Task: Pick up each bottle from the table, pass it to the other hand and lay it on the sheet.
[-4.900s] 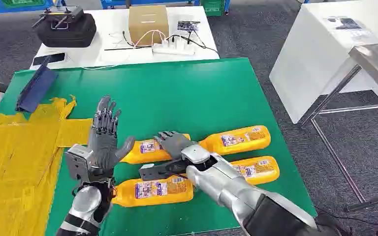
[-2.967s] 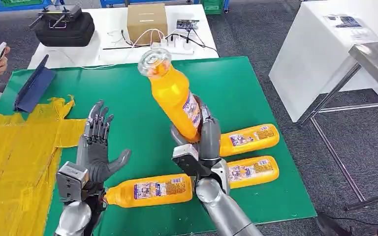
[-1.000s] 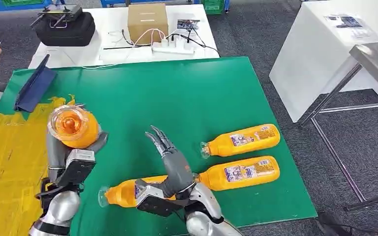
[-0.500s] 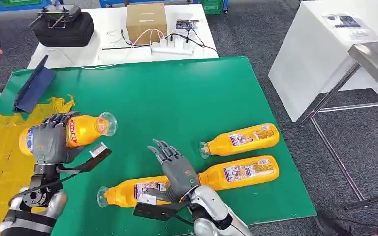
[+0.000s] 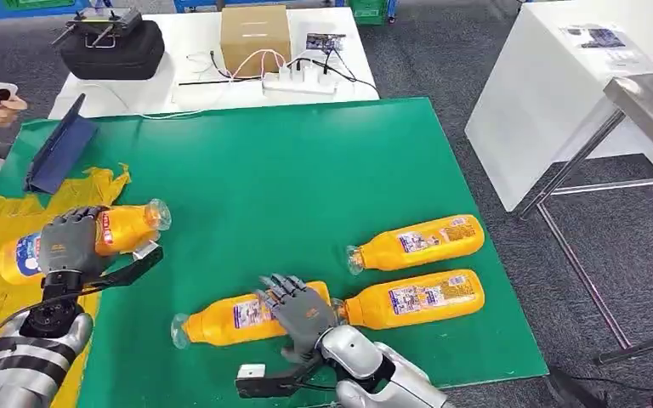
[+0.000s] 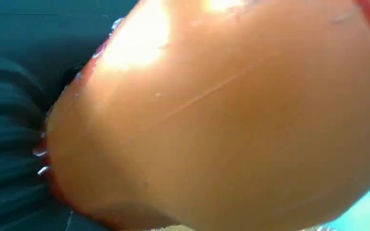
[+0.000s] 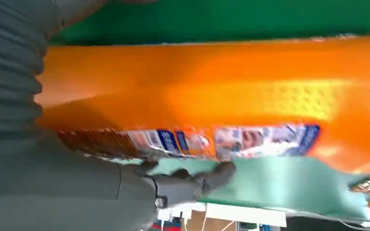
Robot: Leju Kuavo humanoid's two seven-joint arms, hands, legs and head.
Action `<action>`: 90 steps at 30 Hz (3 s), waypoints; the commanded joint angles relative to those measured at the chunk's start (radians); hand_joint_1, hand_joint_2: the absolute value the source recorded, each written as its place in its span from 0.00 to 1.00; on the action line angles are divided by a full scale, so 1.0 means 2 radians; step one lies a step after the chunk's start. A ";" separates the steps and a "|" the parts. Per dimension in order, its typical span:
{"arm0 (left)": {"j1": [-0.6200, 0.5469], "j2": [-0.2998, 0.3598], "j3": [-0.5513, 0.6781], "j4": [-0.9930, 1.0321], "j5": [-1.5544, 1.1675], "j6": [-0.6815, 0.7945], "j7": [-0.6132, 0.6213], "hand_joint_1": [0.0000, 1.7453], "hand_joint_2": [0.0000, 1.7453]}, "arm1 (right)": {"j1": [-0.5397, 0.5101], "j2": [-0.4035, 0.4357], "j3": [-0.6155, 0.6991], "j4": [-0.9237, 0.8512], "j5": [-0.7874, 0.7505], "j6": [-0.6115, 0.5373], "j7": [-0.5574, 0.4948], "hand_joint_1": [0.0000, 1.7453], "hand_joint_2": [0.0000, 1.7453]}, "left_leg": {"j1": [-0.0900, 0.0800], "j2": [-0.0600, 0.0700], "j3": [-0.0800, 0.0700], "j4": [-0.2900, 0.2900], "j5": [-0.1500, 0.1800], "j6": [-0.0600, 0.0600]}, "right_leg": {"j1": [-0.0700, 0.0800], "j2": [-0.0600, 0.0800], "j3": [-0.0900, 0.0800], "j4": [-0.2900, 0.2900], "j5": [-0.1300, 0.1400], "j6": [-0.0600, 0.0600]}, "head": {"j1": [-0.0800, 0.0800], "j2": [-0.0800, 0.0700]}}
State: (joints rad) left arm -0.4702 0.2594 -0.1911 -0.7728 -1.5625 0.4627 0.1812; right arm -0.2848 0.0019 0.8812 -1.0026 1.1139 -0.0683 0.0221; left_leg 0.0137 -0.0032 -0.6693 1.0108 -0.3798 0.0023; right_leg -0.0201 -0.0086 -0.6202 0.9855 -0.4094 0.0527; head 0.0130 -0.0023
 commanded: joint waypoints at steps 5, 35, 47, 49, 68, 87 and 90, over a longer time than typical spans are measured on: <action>-0.061 -0.024 -0.016 0.134 0.003 -0.018 0.005 0.00 1.00 | -0.033 0.003 0.036 0.078 0.004 0.007 0.013 0.00 1.00 | 0.000 -0.001 0.003 0.000 -0.001 0.000 | 0.001 -0.001 0.004 0.000 -0.001 -0.001 | 0.000 0.000; 0.052 -0.078 0.027 -0.141 0.274 -0.055 -0.162 0.00 1.00 | -0.017 0.021 -0.019 0.105 0.049 -0.021 0.058 1.00 1.00 | 0.000 -0.001 0.006 0.000 -0.001 0.000 | 0.000 -0.001 0.007 -0.001 -0.002 -0.001 | 0.000 0.000; 0.122 -0.106 0.065 -0.310 0.392 -0.058 -0.202 0.00 1.00 | 0.025 0.037 -0.093 0.028 0.098 -0.127 0.095 1.00 1.00 | 0.000 0.000 0.006 0.001 -0.002 0.000 | 0.000 0.000 0.007 0.000 -0.002 -0.002 | 0.000 0.000; 0.136 -0.113 0.077 -0.343 0.456 -0.097 -0.211 0.00 1.00 | 0.048 0.039 -0.126 -0.022 0.096 -0.167 0.084 1.00 1.00 | 0.000 0.000 0.006 0.001 -0.002 0.000 | 0.000 0.000 0.006 0.000 -0.002 -0.001 | 0.000 0.000; 0.129 -0.116 0.024 -0.329 0.745 -0.296 -0.238 0.00 1.00 | 0.111 0.093 -0.302 -0.142 -0.268 -0.292 -0.230 1.00 1.00 | 0.000 -0.002 0.001 0.000 -0.001 0.000 | 0.000 -0.001 0.002 0.000 -0.001 -0.001 | 0.000 0.000; 0.099 -0.094 -0.105 -0.314 0.811 -0.406 -0.264 0.00 1.00 | 0.025 0.082 -0.210 -0.039 -0.351 -0.128 -0.282 1.00 1.00 | 0.000 0.000 0.002 0.000 -0.001 0.000 | 0.000 0.000 0.003 0.000 -0.001 -0.001 | 0.000 0.000; 0.100 -0.093 -0.104 -0.314 0.812 -0.407 -0.265 0.00 1.00 | 0.026 0.081 -0.210 -0.039 -0.351 -0.128 -0.282 1.00 1.00 | 0.000 0.000 0.003 0.000 -0.001 0.000 | 0.000 0.000 0.003 0.000 -0.001 -0.001 | 0.000 0.000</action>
State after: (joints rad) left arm -0.2199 0.0397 -0.3338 -1.4607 0.0565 -0.3445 -0.3475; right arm -0.1692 0.1816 0.4189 -1.1814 0.4173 -0.3269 -0.5367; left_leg 0.0134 -0.0044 -0.6691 1.0108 -0.3802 0.0019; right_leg -0.0202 -0.0091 -0.6187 0.9854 -0.4100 0.0530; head 0.0126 -0.0023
